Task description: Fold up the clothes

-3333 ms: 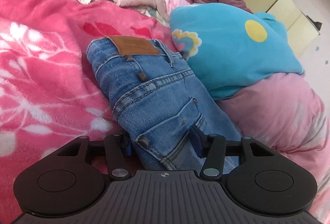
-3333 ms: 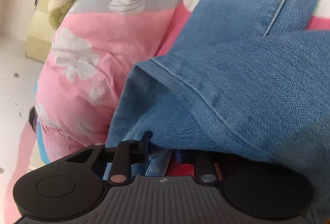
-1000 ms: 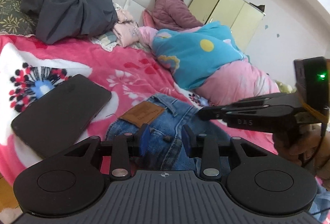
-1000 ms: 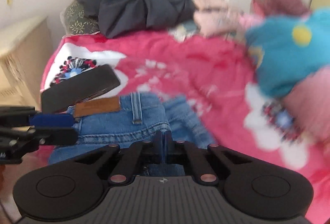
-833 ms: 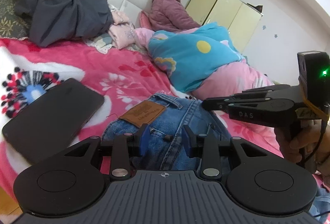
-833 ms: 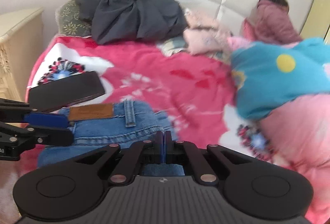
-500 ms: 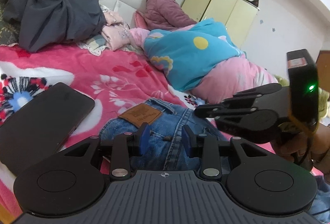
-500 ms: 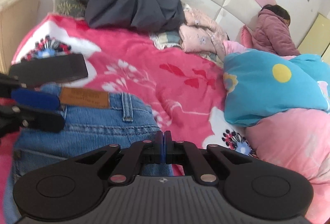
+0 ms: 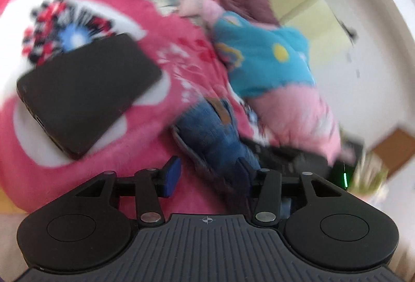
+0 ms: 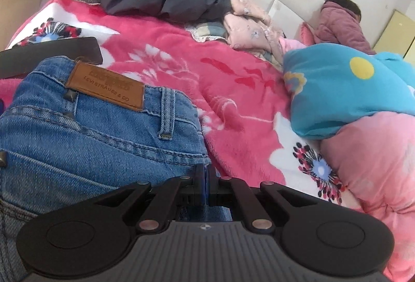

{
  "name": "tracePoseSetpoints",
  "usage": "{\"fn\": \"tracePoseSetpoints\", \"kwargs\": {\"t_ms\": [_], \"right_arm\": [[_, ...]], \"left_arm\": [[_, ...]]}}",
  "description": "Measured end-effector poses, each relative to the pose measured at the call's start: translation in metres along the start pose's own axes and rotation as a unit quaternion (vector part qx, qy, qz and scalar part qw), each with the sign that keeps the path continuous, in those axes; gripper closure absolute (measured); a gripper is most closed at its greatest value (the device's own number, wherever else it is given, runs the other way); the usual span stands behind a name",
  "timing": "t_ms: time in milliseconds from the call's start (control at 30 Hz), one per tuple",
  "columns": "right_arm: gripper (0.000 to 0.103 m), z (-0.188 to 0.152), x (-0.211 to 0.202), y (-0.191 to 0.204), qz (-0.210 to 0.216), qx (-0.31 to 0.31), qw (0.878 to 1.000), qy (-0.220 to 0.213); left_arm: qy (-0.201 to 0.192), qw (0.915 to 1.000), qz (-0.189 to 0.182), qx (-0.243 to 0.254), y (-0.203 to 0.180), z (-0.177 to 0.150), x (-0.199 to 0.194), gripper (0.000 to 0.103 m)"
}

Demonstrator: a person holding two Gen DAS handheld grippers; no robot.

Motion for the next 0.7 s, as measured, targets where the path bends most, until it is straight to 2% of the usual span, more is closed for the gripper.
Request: {"fn": "tracePoseSetpoints", "kwargs": {"t_ms": [33, 133, 167, 200, 233, 333, 400, 467, 567, 633, 700], "right_arm": [[0.103, 0.0, -0.001, 0.0, -0.001, -0.001, 1.0, 0.0], [0.103, 0.0, -0.002, 0.001, -0.004, -0.003, 1.0, 0.0], [0.103, -0.001, -0.003, 0.001, -0.005, -0.003, 1.0, 0.0], [0.103, -0.001, -0.003, 0.001, -0.005, 0.0, 1.0, -0.002], [0.103, -0.001, -0.003, 0.001, -0.006, 0.003, 1.0, -0.004], [0.103, -0.002, -0.004, 0.0, -0.008, 0.011, 1.0, -0.009], [0.103, 0.0, -0.007, 0.0, -0.009, 0.013, 1.0, -0.018], [0.103, 0.003, -0.011, 0.002, -0.009, 0.013, 0.999, -0.029], [0.103, 0.003, -0.007, 0.008, -0.014, 0.003, 0.999, -0.03], [0.103, -0.003, 0.002, 0.007, -0.01, 0.019, 1.0, -0.022], [0.102, -0.005, 0.005, 0.003, -0.003, 0.037, 0.999, -0.019]], "left_arm": [[0.0, 0.9998, -0.003, -0.02, 0.003, 0.003, 0.006, 0.044], [0.0, 0.9973, -0.01, -0.073, 0.011, 0.01, 0.022, 0.045], [-0.006, 0.9975, -0.009, -0.07, 0.009, 0.011, 0.024, 0.047], [-0.011, 0.9979, -0.007, -0.064, 0.006, 0.011, 0.026, 0.053], [-0.017, 0.9984, -0.005, -0.054, 0.003, 0.012, 0.027, 0.06], [-0.038, 0.9991, -0.005, 0.019, -0.017, 0.018, 0.02, 0.069], [-0.057, 0.9951, -0.01, 0.079, -0.036, 0.022, 0.011, 0.071], [-0.066, 0.9905, -0.002, 0.121, -0.044, 0.022, 0.008, 0.071], [-0.036, 0.9911, 0.053, 0.117, -0.019, 0.015, 0.025, 0.069], [-0.04, 0.9894, 0.061, 0.126, -0.017, 0.015, 0.023, 0.065], [-0.062, 0.9798, 0.074, 0.175, -0.031, 0.017, 0.013, 0.06]]}}
Point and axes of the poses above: each gripper's, at about its wrist camera, not at the fingertips, and x roughly the way its jaws point, y to its left, z to its top, the point moved 6 cm from there along x, roughly the way its jaws point, and after that the axes turned 5 degrees about -y, right-handed, at the moved point
